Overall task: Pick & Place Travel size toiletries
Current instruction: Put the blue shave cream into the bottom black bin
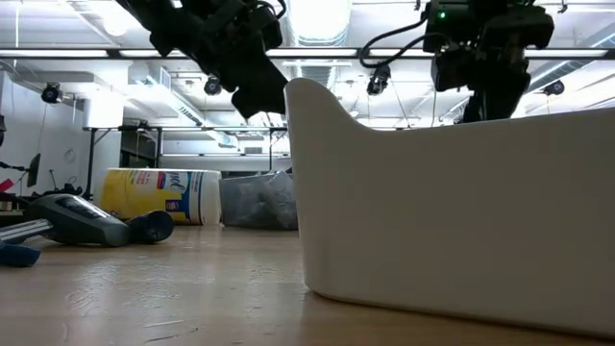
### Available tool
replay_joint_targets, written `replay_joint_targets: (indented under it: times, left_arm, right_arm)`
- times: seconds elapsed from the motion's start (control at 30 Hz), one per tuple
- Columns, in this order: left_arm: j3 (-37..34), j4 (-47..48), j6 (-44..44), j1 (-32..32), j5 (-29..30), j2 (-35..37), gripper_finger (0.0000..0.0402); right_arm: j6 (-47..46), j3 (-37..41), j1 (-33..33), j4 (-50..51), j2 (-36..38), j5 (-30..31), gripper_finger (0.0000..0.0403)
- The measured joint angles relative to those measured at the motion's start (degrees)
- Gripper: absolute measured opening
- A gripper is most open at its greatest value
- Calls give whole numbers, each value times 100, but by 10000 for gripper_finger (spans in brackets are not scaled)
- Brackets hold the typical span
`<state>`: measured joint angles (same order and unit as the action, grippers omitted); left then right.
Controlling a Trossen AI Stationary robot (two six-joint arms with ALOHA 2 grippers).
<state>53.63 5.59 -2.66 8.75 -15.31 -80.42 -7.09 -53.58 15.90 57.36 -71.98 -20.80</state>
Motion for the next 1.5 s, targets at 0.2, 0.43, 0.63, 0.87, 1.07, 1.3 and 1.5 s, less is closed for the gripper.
replay_joint_targets:
  times: [0.2, 0.43, 0.63, 0.87, 1.07, 1.3, 1.5]
  left_arm:
    - [0, -114, -9, 0, 0, 0, 232]
    - [0, -140, -34, 0, 0, 0, 232]
    - [0, -134, 70, 0, 2, 0, 232]
    - [0, -119, 167, -9, 2, 0, 231]
    - [0, -121, 177, -11, 2, 0, 232]
    - [0, -125, 177, -49, 2, 0, 232]
    - [0, -123, 173, -119, 2, 0, 232]
  right_arm:
    - [133, 35, -2, -123, -102, 0, 8]
    - [417, 35, -2, -141, -90, -2, 8]
    - [358, 35, -2, -144, -95, -3, 9]
    - [120, 35, -2, -139, -95, -9, 37]
    - [107, 35, -2, -136, -95, -9, 83]
    - [104, 13, -2, 165, -83, -74, 125]
    - [146, 30, -4, 507, 196, -85, 145]
